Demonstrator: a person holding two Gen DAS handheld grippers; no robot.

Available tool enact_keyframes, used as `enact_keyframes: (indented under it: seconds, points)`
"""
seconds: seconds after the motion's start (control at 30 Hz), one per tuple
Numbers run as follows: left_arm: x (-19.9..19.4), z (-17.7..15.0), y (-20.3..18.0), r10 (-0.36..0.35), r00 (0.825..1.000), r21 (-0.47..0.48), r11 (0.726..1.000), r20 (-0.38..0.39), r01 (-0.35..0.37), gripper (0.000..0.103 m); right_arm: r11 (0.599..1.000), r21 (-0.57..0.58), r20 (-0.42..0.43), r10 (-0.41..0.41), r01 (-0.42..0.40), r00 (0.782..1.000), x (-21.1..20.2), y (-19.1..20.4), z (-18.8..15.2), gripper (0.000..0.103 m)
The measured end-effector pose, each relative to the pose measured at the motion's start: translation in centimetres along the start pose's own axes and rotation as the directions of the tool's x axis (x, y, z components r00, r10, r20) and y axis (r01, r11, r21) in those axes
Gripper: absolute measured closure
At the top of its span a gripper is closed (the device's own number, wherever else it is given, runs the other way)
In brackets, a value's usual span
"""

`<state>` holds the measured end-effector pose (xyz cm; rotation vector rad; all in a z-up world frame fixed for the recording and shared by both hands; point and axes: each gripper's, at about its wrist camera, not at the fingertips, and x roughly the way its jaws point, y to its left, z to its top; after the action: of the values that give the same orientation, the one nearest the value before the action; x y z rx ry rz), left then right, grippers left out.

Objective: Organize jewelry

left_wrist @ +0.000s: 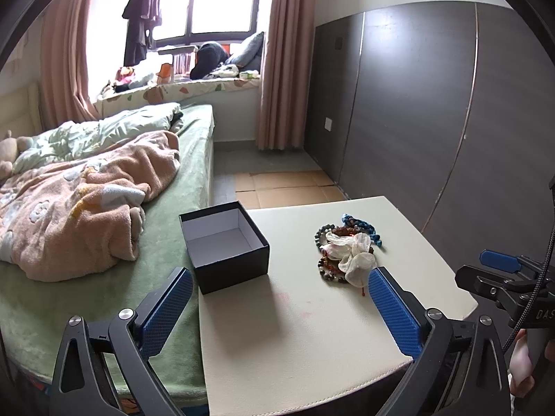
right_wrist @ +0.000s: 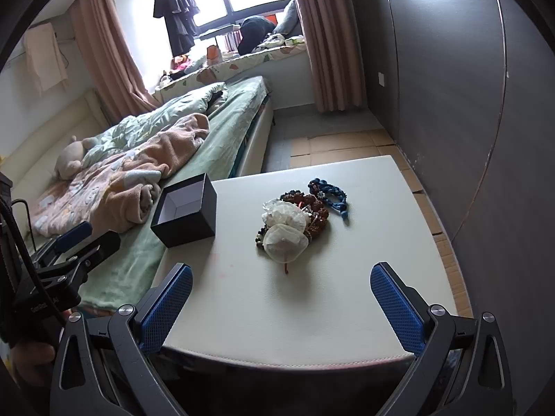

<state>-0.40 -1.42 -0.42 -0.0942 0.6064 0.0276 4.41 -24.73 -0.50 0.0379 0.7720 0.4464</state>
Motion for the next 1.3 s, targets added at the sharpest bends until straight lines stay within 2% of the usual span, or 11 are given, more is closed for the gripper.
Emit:
enact_keyframes:
  seconds: [0.37, 0.57, 1.3]
  points:
    - [-0.16, -0.57, -0.39, -0.029, 1.0, 0.011, 1.0, -0.001, 0.029, 0.003, 1.0, -0.008, 0.007, -0.002, 0.002, 1.0, 0.17, -0.02, -0.19, 0.0]
    - [-0.68, -0.53, -0.24, -0.043, 0.999, 0.001, 0.999, 0.025, 0.043, 0.003, 1.0, -0.006, 0.004, -0.008, 0.008, 1.0, -0.01, -0.23, -0.28, 0.0]
    - [-0.88, -0.61, -0.82, -0.036, 0.999, 0.018, 0.999, 0.025, 0.035, 0.003, 1.0, 0.004, 0.009, -0.029, 0.029, 1.0, -0.2, -0.78, -0.45, 0.0]
